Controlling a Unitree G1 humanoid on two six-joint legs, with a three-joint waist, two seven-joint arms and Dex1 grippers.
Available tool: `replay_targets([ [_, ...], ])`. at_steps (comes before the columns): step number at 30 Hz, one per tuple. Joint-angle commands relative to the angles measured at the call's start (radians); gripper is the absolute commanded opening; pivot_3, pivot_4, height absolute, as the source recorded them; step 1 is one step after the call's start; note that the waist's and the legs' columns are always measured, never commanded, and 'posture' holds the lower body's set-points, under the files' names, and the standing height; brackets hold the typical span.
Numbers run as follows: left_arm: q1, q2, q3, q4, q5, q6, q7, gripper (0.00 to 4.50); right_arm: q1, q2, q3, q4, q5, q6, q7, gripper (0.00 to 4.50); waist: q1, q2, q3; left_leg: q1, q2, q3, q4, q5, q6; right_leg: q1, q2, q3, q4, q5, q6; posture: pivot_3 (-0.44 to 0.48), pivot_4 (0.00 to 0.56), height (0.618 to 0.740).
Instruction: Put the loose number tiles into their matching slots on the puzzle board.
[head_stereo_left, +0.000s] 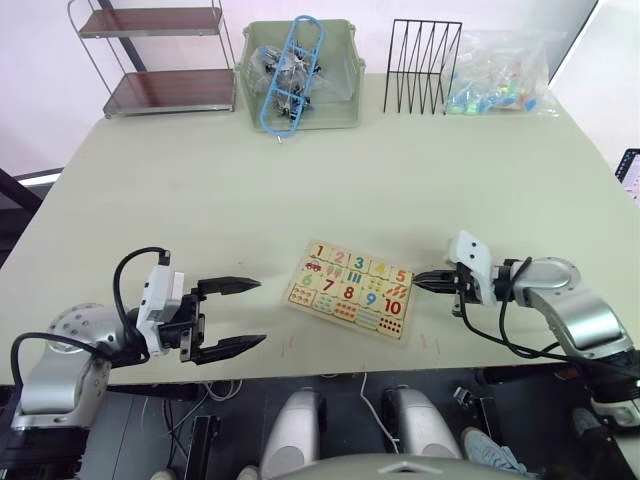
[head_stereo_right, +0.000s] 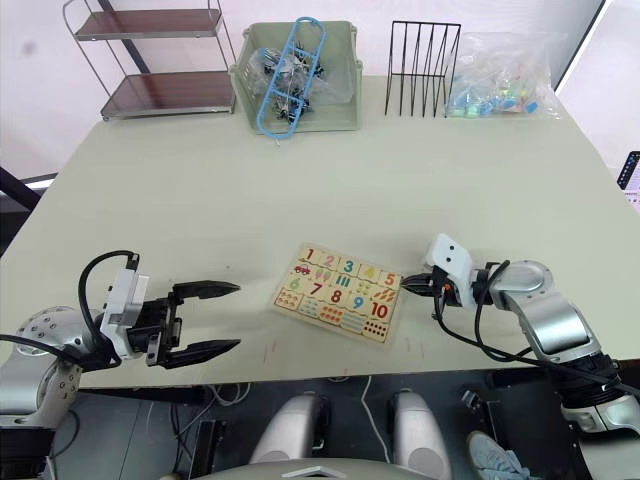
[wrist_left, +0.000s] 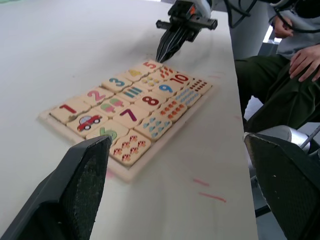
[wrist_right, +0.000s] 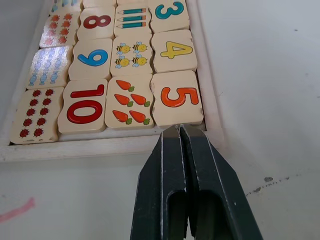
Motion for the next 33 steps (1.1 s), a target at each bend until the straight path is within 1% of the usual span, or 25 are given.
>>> replay_targets([
  [1, 0.006, -0.01, 0.052, 0.007, 0.002, -0.018, 0.043, 4.5, 0.023, 0.008, -0.074, -0.042, 0.035, -0.035, -0.034, 0.03, 0.0, 0.0, 0.0, 0.0, 0.0, 0.0, 0.0, 0.0, 0.0, 0.0, 0.0, 0.0, 0.0, 0.0, 0.0, 0.0, 0.15, 0.74],
  [7, 0.032, -0.038, 0.091, 0.022, 0.005, -0.008, 0.13, 4.5, 0.13, 0.036, -0.189, -0.089, 0.099, -0.101, -0.084, 0.03, 0.001, 0.0, 0.0, 0.0, 0.0, 0.0, 0.0, 0.0, 0.0, 0.0, 0.0, 0.0, 0.0, 0.0, 0.001, 0.0, 0.15, 0.74],
  [14, 0.086, -0.103, 0.154, -0.001, 0.002, 0.035, 0.298, 4.5, 0.26, 0.076, -0.324, -0.105, 0.157, -0.179, -0.137, 0.03, 0.001, 0.0, 0.0, 0.001, 0.0, -0.001, 0.0, 0.0, 0.0, 0.001, 0.0, 0.0, 0.0, 0.0, 0.001, 0.0, 0.15, 0.74],
  [15, 0.094, -0.113, 0.162, -0.008, 0.004, 0.044, 0.328, 4.5, 0.273, 0.08, -0.345, -0.1, 0.164, -0.192, -0.144, 0.59, 0.001, 0.0, 0.0, 0.001, 0.0, 0.0, 0.0, 0.0, 0.0, 0.001, 0.0, 0.0, 0.0, 0.0, 0.001, 0.0, 0.15, 0.74],
  [16, 0.11, -0.127, 0.172, -0.012, 0.008, 0.044, 0.355, 4.5, 0.296, 0.084, -0.374, -0.094, 0.176, -0.209, -0.144, 0.86, 0.001, 0.0, 0.0, 0.001, 0.0, -0.001, 0.0, 0.0, 0.0, 0.001, 0.0, 0.0, 0.0, 0.0, 0.001, 0.0, 0.15, 0.74],
  [18, 0.134, -0.15, 0.187, -0.023, 0.017, 0.051, 0.408, 4.5, 0.336, 0.089, -0.421, -0.081, 0.193, -0.243, -0.141, 1.84, 0.001, -0.001, 0.0, 0.001, 0.0, -0.001, 0.0, 0.0, 0.0, 0.001, 0.0, 0.0, 0.0, 0.0, 0.001, 0.0, 0.15, 0.74],
  [20, 0.154, -0.168, 0.199, -0.031, 0.025, 0.044, 0.443, 4.5, 0.373, 0.092, -0.457, -0.07, 0.205, -0.274, -0.137, 3.03, 0.002, -0.001, 0.0, 0.001, 0.0, -0.001, 0.0, 0.0, 0.0, 0.002, 0.0, 0.0, 0.0, 0.0, 0.001, 0.0, 0.15, 0.74],
  [23, 0.187, -0.187, 0.208, -0.029, 0.053, 0.039, 0.499, 4.5, 0.424, 0.101, -0.502, -0.054, 0.218, -0.314, -0.141, 4.48, 0.002, -0.001, -0.001, 0.002, 0.0, 0.0, 0.0, 0.0, 0.0, 0.002, -0.001, 0.0, 0.0, -0.001, -0.001, 0.0, 0.15, 0.74],
  [27, 0.232, -0.215, 0.234, -0.042, 0.069, 0.031, 0.562, 4.5, 0.487, 0.124, -0.54, -0.053, 0.24, -0.355, -0.146, 4.48, 0.002, -0.001, -0.001, 0.003, 0.0, 0.0, 0.0, 0.0, 0.0, 0.003, 0.0, 0.001, 0.0, -0.001, -0.001, 0.0, 0.15, 0.74],
  [31, 0.262, -0.234, 0.248, -0.059, 0.082, 0.029, 0.613, 4.5, 0.522, 0.139, -0.559, -0.048, 0.249, -0.385, -0.15, 4.48, 0.002, -0.001, -0.001, 0.003, 0.0, 0.0, 0.0, 0.0, 0.0, 0.003, -0.001, 0.001, 0.0, -0.002, -0.002, 0.0, 0.15, 0.74],
  [33, 0.279, -0.257, 0.26, -0.063, 0.093, 0.023, 0.654, 4.5, 0.54, 0.15, -0.573, -0.033, 0.256, -0.406, -0.153, 4.48, 0.002, -0.001, -0.001, 0.003, 0.0, 0.0, 0.0, 0.0, 0.0, 0.003, -0.001, 0.001, 0.0, -0.002, -0.002, 0.0, 0.15, 0.74],
])
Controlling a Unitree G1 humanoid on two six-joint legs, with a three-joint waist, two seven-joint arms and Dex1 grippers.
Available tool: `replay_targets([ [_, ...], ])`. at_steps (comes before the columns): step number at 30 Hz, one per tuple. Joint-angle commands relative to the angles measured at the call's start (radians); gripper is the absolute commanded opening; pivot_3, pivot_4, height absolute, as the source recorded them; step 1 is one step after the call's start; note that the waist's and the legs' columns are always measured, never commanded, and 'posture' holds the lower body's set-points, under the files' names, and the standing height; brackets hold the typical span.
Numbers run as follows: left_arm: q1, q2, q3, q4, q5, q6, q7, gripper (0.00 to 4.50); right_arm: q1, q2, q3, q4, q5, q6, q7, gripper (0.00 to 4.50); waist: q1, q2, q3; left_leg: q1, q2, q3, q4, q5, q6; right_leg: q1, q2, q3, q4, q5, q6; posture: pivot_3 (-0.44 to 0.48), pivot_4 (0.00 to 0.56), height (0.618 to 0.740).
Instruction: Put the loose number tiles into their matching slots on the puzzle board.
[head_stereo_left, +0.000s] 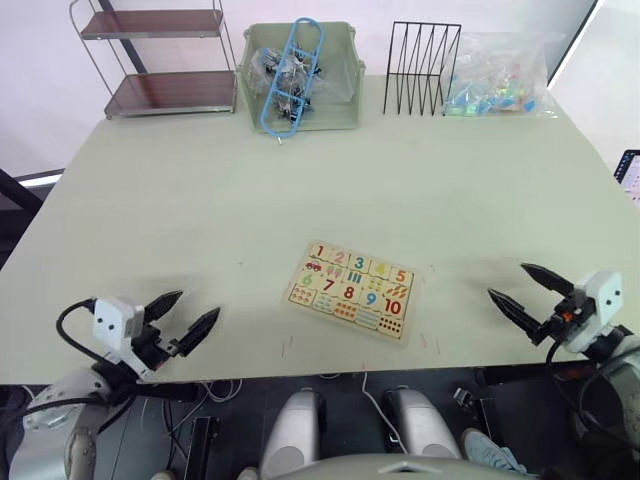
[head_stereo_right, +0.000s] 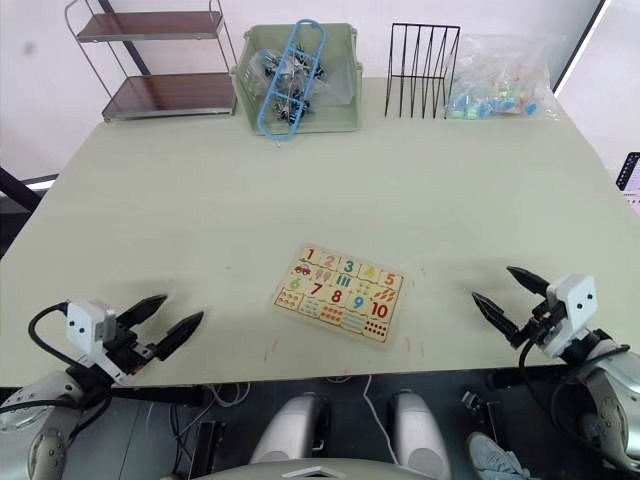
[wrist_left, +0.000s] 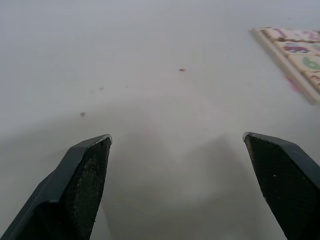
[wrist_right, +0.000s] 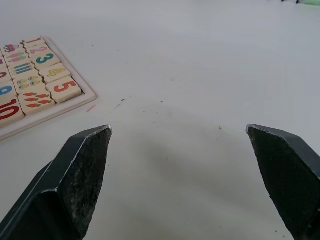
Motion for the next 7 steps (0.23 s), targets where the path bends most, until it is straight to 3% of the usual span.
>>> replay_targets([
  [1, 0.022, -0.023, 0.042, -0.035, 0.023, -0.033, 0.061, 4.5, 0.021, 0.009, -0.051, 0.007, 0.024, -0.047, -0.006, 4.48, 0.0, 0.0, 0.0, 0.0, 0.0, 0.0, 0.0, 0.0, 0.0, 0.0, 0.0, 0.0, 0.0, 0.0, 0.0, 0.0, 0.15, 0.74],
  [7, 0.028, -0.052, 0.051, -0.038, 0.039, -0.046, 0.119, 4.5, 0.033, 0.012, -0.048, 0.011, 0.028, -0.058, -0.013, 4.48, 0.001, 0.0, 0.0, 0.0, 0.0, 0.0, 0.0, 0.0, 0.0, 0.0, 0.0, 0.0, 0.0, -0.001, 0.0, 0.0, 0.15, 0.74],
])
